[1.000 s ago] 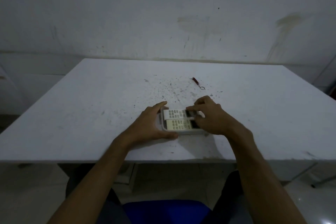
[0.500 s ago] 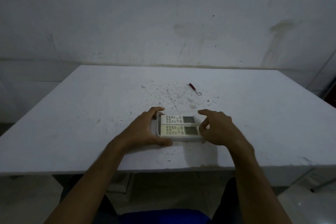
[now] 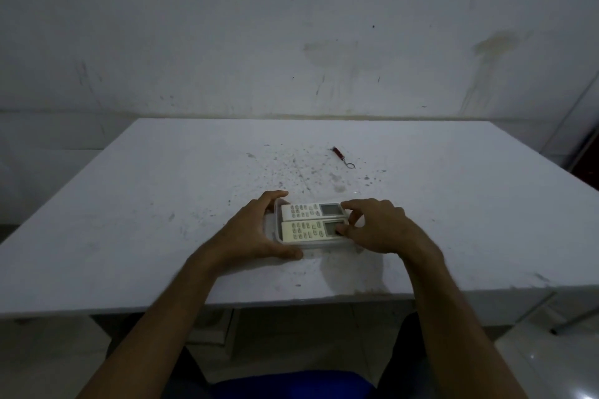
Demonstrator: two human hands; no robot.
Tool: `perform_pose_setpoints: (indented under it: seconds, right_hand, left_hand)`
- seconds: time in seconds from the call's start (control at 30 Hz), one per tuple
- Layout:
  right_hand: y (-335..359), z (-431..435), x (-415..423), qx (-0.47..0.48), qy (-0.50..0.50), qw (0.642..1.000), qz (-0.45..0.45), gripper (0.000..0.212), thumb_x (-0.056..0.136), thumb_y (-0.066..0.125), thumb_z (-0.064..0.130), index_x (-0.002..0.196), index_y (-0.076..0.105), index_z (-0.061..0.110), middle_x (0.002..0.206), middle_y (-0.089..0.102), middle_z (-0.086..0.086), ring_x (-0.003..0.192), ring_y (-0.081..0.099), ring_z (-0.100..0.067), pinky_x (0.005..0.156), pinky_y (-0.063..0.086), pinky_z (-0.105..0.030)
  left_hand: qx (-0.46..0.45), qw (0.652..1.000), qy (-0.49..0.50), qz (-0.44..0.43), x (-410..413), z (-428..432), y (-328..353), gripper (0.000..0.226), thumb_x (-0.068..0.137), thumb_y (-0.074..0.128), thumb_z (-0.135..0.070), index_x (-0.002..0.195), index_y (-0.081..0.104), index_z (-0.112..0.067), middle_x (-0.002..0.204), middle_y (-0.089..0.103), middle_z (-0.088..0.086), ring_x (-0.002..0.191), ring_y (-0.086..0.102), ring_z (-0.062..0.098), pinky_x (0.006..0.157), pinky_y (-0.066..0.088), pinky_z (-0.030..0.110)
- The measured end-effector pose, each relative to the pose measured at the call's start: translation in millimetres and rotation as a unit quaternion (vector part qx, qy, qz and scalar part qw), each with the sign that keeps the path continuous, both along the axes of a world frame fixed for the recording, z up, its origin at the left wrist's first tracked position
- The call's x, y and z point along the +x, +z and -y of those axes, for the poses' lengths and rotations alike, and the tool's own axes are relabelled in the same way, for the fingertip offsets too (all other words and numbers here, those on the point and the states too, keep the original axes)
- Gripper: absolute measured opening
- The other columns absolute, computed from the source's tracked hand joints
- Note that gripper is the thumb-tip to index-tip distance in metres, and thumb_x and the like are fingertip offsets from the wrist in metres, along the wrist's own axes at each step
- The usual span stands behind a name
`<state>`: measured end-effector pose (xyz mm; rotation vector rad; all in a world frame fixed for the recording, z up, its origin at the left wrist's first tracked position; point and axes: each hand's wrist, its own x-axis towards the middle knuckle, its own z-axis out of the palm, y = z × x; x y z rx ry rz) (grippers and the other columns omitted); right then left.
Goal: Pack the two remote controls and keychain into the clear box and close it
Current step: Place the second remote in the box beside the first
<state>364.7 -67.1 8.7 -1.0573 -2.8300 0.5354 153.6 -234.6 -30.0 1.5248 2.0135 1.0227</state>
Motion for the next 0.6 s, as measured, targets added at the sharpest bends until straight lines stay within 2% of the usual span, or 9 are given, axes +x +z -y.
perform_pose_setpoints:
  seconds: [0.1,0.17,0.23,0.3,0.33,0.37,0.43,0.5,0.6]
  right_hand:
    - [3.4,0.2,-0.1,0.028,0.004,1.0,0.009,0.058,0.09,0.064,0.055,0.144,0.054,0.034,0.124,0.072,0.004,0.114,0.062,-0.025,0.104,0.036,-0.048]
    - [5.5,-2.9,-1.0,0.052,0.001,0.999,0.006,0.055,0.088,0.063,0.06,0.138,0.06,0.037,0.12,0.072,0.005,0.111,0.061,-0.023,0.104,0.036,-0.046]
    - [7.8,-11.7,-1.2,0.027,-0.021,0.998,-0.058,0.046,0.088,0.062,0.061,0.126,0.069,0.037,0.107,0.073,0.01,0.096,0.064,-0.013,0.098,0.045,-0.044]
    - [10.5,-29.4,-2.3,-0.028,-0.083,0.98,-0.18,0.032,0.089,0.064,0.056,0.11,0.077,0.035,0.089,0.073,0.016,0.079,0.067,-0.004,0.083,0.056,-0.034]
    - [11.8,-40.4,-4.1,-0.044,-0.122,0.963,-0.236,0.026,0.089,0.064,0.052,0.102,0.078,0.035,0.082,0.073,0.017,0.075,0.067,-0.003,0.077,0.056,-0.03]
    - [12.9,-53.3,-7.0,-0.05,-0.153,0.949,-0.271,0.021,0.09,0.064,0.048,0.096,0.078,0.034,0.078,0.072,0.016,0.076,0.069,-0.004,0.074,0.054,-0.028]
    - [11.1,-80.8,-14.5,-0.063,-0.183,0.941,-0.277,0.017,0.092,0.064,0.04,0.095,0.078,0.031,0.079,0.073,0.012,0.083,0.071,-0.011,0.075,0.051,-0.027]
    - [2.0,-100.4,-22.4,-0.089,-0.191,0.938,-0.275,0.018,0.094,0.064,0.033,0.101,0.078,0.025,0.087,0.076,0.004,0.088,0.072,-0.016,0.079,0.053,-0.03]
    - [-22.6,-114.6,-28.8,-0.073,-0.216,0.931,-0.285,0.023,0.098,0.058,0.029,0.111,0.074,0.017,0.109,0.072,-0.008,0.087,0.064,-0.015,0.082,0.048,-0.028]
  left_hand:
    - [-0.012,1.0,-0.011,-0.002,-2.5,-2.0,-0.9,0.12,0.055,0.093,-0.065,0.154,0.029,-0.041,0.151,0.046,-0.018,0.132,0.045,0.003,0.104,0.043,0.027]
    - [-0.053,0.998,-0.042,0.001,-12.7,-5.3,4.4,0.124,0.053,0.092,-0.067,0.155,0.026,-0.041,0.149,0.042,-0.022,0.132,0.043,0.001,0.103,0.039,0.022]
    - [-0.091,0.991,-0.084,0.044,-31.4,-10.9,14.6,0.124,0.056,0.088,-0.071,0.158,0.025,-0.04,0.151,0.043,-0.022,0.137,0.044,0.004,0.11,0.04,0.028]
    - [-0.09,0.983,-0.114,0.115,-51.4,-21.8,27.0,0.11,0.063,0.079,-0.077,0.156,0.035,-0.036,0.15,0.053,-0.012,0.135,0.054,0.009,0.111,0.045,0.035]
    - [-0.086,0.98,-0.114,0.137,-57.8,-29.5,32.6,0.103,0.064,0.075,-0.081,0.151,0.043,-0.036,0.145,0.06,-0.008,0.13,0.06,0.01,0.109,0.049,0.037]
    - [-0.09,0.98,-0.103,0.141,-61.8,-41.1,38.8,0.098,0.063,0.073,-0.084,0.145,0.05,-0.038,0.138,0.065,-0.006,0.123,0.065,0.011,0.104,0.053,0.037]
    - [-0.109,0.987,-0.063,0.104,-61.6,-75.4,48.5,0.089,0.061,0.07,-0.089,0.133,0.061,-0.037,0.125,0.072,-0.008,0.109,0.071,0.008,0.096,0.058,0.036]
    - [-0.104,0.993,-0.039,0.042,-53.5,-115.3,52.1,0.074,0.075,0.068,-0.079,0.129,0.066,-0.029,0.119,0.074,-0.005,0.102,0.073,0.008,0.091,0.059,0.033]
    - [-0.062,0.995,-0.047,-0.07,-35.4,-173.6,49.4,0.033,0.096,0.071,-0.035,0.127,0.069,-0.021,0.116,0.073,0.003,0.105,0.069,0.017,0.089,0.056,0.032]
